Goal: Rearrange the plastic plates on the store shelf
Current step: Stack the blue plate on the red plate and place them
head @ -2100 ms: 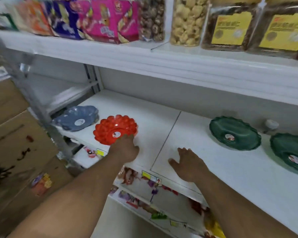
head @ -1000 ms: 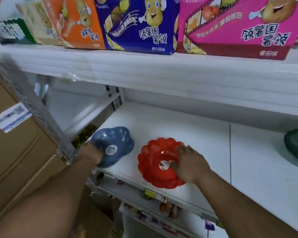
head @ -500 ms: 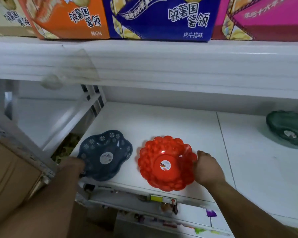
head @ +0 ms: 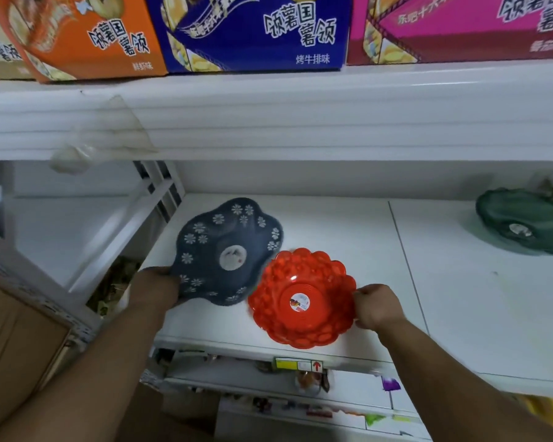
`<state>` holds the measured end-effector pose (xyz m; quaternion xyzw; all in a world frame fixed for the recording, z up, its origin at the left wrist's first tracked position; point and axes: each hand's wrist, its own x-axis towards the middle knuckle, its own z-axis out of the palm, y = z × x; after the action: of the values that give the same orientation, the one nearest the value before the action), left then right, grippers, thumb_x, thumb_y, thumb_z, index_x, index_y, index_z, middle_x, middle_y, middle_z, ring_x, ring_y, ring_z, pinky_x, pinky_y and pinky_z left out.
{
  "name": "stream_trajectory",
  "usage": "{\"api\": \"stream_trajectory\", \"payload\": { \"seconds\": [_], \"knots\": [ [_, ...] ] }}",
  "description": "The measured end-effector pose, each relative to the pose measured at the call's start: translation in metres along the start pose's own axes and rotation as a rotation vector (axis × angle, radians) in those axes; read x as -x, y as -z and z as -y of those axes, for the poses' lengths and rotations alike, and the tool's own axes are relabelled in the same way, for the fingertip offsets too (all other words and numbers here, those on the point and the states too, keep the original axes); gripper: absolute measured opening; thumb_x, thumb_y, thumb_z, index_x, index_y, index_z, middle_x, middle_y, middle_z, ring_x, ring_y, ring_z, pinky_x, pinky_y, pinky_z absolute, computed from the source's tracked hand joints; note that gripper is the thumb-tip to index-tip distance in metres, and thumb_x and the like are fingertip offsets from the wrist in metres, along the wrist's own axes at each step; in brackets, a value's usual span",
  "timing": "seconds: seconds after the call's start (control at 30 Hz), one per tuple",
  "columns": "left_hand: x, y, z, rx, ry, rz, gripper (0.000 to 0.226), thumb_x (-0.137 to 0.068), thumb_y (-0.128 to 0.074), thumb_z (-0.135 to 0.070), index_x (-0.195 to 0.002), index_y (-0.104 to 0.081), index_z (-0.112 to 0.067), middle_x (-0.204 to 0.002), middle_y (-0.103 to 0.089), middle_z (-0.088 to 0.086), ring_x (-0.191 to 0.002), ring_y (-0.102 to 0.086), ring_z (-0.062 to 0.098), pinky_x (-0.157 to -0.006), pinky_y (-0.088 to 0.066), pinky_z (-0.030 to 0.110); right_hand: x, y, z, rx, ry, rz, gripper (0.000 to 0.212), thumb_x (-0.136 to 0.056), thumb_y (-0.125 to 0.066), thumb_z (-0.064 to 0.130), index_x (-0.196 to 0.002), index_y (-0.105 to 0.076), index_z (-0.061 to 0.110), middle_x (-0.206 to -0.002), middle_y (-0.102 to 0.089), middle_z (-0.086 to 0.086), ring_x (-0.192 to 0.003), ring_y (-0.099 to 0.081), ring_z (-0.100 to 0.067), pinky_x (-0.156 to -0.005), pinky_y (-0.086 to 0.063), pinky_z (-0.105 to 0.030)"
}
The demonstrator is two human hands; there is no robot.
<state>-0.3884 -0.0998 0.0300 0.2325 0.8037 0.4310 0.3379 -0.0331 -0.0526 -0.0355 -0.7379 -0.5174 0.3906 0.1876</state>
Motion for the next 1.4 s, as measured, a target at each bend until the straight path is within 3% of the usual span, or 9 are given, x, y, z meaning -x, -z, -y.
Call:
{"api": "stream_trajectory", "payload": {
  "seconds": [0.1,0.3,0.5,0.6,0.7,0.8,0.9,1.07,1.4],
  "knots": [
    [0.031,-0.025,-0.002,-0.033,-0.072,0.140,0.007,-0.083,-0.067,0.004,-0.083,-0.071,-0.001,-0.088,-0.074,0.022,-0.084,-0.072,0.040,-0.078,-0.060,0.053,-0.002,0.003,0.000,-0.076,-0.023,0.039,0.023,-0.091,-0.053,0.008,-0.083,-0.070,-0.005,-0.082,-0.075,-0.020,-0.076,-0.073,-0.037,-0.078,-0.061,-0.049],
    [0.052,-0.065,0.010,-0.272,-0.177,0.260,0.016,-0.074,-0.062,-0.004,-0.071,-0.077,-0.010,-0.072,-0.076,0.009,-0.070,-0.074,0.027,-0.066,-0.063,0.047,0.004,0.012,0.008,-0.295,-0.126,0.066,0.027,-0.096,-0.052,0.015,-0.092,-0.066,-0.007,-0.093,-0.072,-0.025,-0.085,-0.071,-0.037,-0.073,-0.063,-0.048],
    [0.048,-0.090,0.023,-0.372,-0.211,0.285,0.022,-0.081,-0.055,0.000,-0.085,-0.076,-0.001,-0.081,-0.075,0.016,-0.076,-0.072,0.032,-0.072,-0.062,0.048,0.004,0.019,0.010,-0.325,-0.163,0.090,0.030,-0.101,-0.043,0.018,-0.101,-0.065,-0.003,-0.100,-0.071,-0.025,-0.091,-0.069,-0.037,-0.074,-0.063,-0.046],
    [0.051,-0.095,0.025,-0.374,-0.215,0.253,0.023,-0.086,-0.050,-0.004,-0.086,-0.073,-0.005,-0.080,-0.072,0.012,-0.068,-0.067,0.024,-0.062,-0.057,0.031,0.006,0.023,0.010,-0.302,-0.158,0.099,0.030,-0.101,-0.046,0.021,-0.103,-0.065,-0.002,-0.102,-0.072,-0.023,-0.091,-0.071,-0.036,-0.077,-0.063,-0.046],
    [0.056,-0.096,0.024,-0.315,-0.172,0.226,0.024,-0.092,-0.046,-0.010,-0.092,-0.070,-0.005,-0.093,-0.072,0.016,-0.069,-0.062,0.022,-0.059,-0.048,0.025,0.006,0.025,0.009,-0.248,-0.128,0.104,0.025,-0.098,-0.053,0.020,-0.096,-0.065,-0.002,-0.103,-0.072,-0.024,-0.084,-0.072,-0.030,-0.079,-0.063,-0.046],
    [0.055,-0.100,0.025,-0.179,-0.010,0.284,0.022,-0.094,-0.053,-0.010,-0.112,-0.063,-0.004,-0.118,-0.068,0.016,-0.091,-0.067,0.023,-0.075,-0.057,0.028,0.005,0.027,0.009,-0.241,-0.096,0.110,0.013,-0.092,-0.059,0.017,-0.091,-0.064,0.005,-0.099,-0.073,-0.023,-0.075,-0.068,-0.026,-0.078,-0.063,-0.045],
    [0.062,-0.102,0.023,-0.023,0.114,0.397,0.023,-0.090,-0.061,-0.002,-0.113,-0.065,-0.002,-0.112,-0.071,0.020,-0.096,-0.070,0.036,-0.080,-0.060,0.046,0.006,0.026,0.009,-0.054,-0.022,0.145,0.017,-0.096,-0.058,0.016,-0.103,-0.070,0.005,-0.099,-0.072,-0.013,-0.085,-0.071,-0.026,-0.084,-0.062,-0.042],
    [0.063,-0.103,0.018,0.066,0.075,0.454,0.021,-0.096,-0.053,-0.012,-0.112,-0.066,-0.012,-0.101,-0.076,0.012,-0.089,-0.074,0.028,-0.063,-0.061,0.033,0.007,0.040,0.009,-0.021,0.036,0.120,0.020,-0.097,-0.059,0.011,-0.111,-0.071,0.005,-0.106,-0.073,-0.015,-0.094,-0.071,-0.032,-0.088,-0.061,-0.042],
    [0.092,-0.120,-0.015,0.119,-0.008,0.579,0.013,-0.095,-0.057,-0.010,-0.102,-0.066,-0.014,-0.105,-0.073,0.011,-0.098,-0.071,0.031,-0.073,-0.061,0.040,0.019,0.096,0.000,-0.238,0.038,0.046,0.019,-0.095,-0.061,0.008,-0.111,-0.069,0.001,-0.104,-0.073,-0.018,-0.089,-0.073,-0.032,-0.081,-0.063,-0.043]
  ]
}}
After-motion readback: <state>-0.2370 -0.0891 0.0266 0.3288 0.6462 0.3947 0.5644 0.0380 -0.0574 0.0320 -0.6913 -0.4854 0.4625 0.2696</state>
